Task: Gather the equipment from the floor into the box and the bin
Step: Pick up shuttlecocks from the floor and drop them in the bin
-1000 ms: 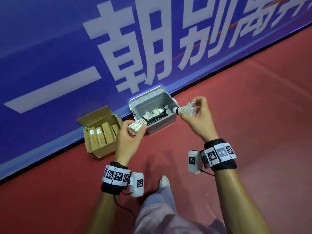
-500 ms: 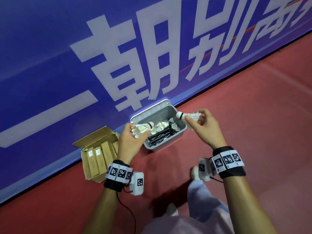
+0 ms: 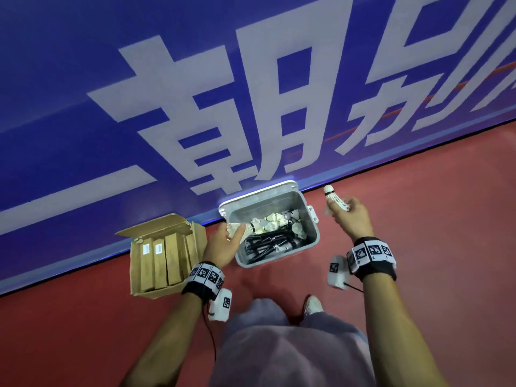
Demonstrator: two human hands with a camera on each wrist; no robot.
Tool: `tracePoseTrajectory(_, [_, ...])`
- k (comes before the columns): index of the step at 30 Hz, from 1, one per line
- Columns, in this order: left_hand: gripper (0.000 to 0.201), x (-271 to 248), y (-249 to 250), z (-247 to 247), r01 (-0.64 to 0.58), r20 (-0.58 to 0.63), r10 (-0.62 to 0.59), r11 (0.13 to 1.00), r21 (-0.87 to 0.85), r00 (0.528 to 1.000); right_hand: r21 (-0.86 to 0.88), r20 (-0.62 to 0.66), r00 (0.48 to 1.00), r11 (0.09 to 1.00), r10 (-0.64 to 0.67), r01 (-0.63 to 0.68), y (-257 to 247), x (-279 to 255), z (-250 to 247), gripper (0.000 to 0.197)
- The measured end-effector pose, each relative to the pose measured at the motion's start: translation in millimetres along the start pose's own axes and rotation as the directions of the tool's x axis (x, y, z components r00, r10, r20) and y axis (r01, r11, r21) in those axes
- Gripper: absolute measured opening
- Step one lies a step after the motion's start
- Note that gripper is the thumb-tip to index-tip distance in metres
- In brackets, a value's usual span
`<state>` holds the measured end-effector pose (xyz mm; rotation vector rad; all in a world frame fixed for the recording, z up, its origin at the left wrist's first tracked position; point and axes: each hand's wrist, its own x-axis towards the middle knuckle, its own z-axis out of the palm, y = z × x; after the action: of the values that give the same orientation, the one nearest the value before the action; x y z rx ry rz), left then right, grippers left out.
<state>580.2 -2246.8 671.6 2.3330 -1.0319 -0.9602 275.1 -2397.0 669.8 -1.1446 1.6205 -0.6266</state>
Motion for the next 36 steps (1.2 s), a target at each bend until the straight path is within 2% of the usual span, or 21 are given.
tracePoseTrajectory(4, [0.071,50.6,-28.1,15.4,0.15,0.074,-0.157,0.984,0.097,0.985,-0.108,0.084,0.987,0.986,0.136,-0.126,10.1,33.1,43.0,0.041])
tracePoseTrajectory(8, [0.078,112.5,-66.5,30.6,0.28,0.155,-0.308,0.943,0.178,0.939,-0.203,0.108,0.965,0.955,0.24,-0.215,42.8,78.2,90.1,0.048])
tracePoseTrajectory(9, [0.07,124.2,-70.3,31.9,0.293,0.176,-0.328,0.935,0.198,0.928,-0.22,0.116,0.956,0.946,0.269,-0.239,51.3,91.2,101.5,0.053])
tracePoseTrajectory(11, [0.043,144.2,-74.7,32.3,0.283,0.217,-0.346,0.918,0.277,0.913,-0.258,0.124,0.926,0.913,0.356,-0.316,77.0,121.9,125.8,0.063])
tracePoseTrajectory(12, [0.038,153.1,-77.9,31.7,0.27,0.227,-0.352,0.906,0.327,0.908,-0.288,0.138,0.908,0.893,0.395,-0.345,87.4,138.0,138.1,0.062])
tracePoseTrajectory(14, [0.04,170.7,-92.2,33.2,0.258,0.241,-0.378,0.874,0.412,0.894,-0.32,0.153,0.887,0.871,0.436,-0.373,106.5,166.8,161.6,0.06])
tracePoseTrajectory(16, [0.046,186.6,-104.0,33.2,0.228,0.258,-0.382,0.85,0.475,0.887,-0.338,0.153,0.868,0.85,0.473,-0.404,99.3,183.3,179.5,0.057])
tracePoseTrajectory(17, [0.048,194.6,-110.7,33.6,0.234,0.279,-0.407,0.838,0.492,0.87,-0.347,0.156,0.861,0.844,0.483,-0.41,101.2,193.0,186.4,0.054])
tracePoseTrajectory(18, [0.042,203.3,-116.9,34.0,0.247,0.283,-0.434,0.821,0.514,0.855,-0.377,0.168,0.857,0.835,0.487,-0.4,101.1,201.3,192.1,0.051])
tracePoseTrajectory(20, [0.019,216.7,-124.7,35.6,0.226,0.332,-0.463,0.8,0.555,0.822,-0.457,0.182,0.846,0.805,0.502,-0.379,100.1,214.9,199.3,0.051])
tracePoseTrajectory(23, [0.032,234.9,-132.5,34.5,0.197,0.324,-0.471,0.764,0.614,0.82,-0.55,0.206,0.853,0.778,0.479,-0.304,113.7,244.7,208.5,0.052])
tracePoseTrajectory(25, [0.04,241.6,-127.4,29.8,0.171,0.322,-0.461,0.752,0.637,0.827,-0.567,0.227,0.868,0.784,0.443,-0.252,129.3,267.8,218.3,0.064])
tracePoseTrajectory(26, [0.043,245.9,-123.4,29.3,0.148,0.33,-0.444,0.754,0.64,0.833,-0.548,0.216,0.876,0.796,0.431,-0.256,121.9,272.8,221.3,0.068])
tracePoseTrajectory(28, [0.043,254.6,-109.9,28.4,0.065,0.364,-0.373,0.768,0.637,0.853,-0.485,0.186,0.9,0.834,0.394,-0.265,82.8,269.3,221.6,0.053])
tracePoseTrajectory(30, [0.041,269.8,-100.1,33.5,0.037,0.358,-0.291,0.818,0.574,0.887,-0.385,0.155,0.932,0.889,0.329,-0.249,40.6,257.1,215.5,0.04])
tracePoseTrajectory(33, [0.061,294.3,-86.0,48.3,0.015,0.339,-0.23,0.846,0.533,0.912,-0.185,0.1,0.964,0.956,0.248,-0.227,1.4,232.2,195.2,0.034])
tracePoseTrajectory(36, [0.083,316.8,-67.7,64.8,-0.027,0.33,-0.147,0.882,0.47,0.932,-0.135,0.076,0.985,0.98,0.155,-0.144,-21.4,199.3,170.4,0.013])
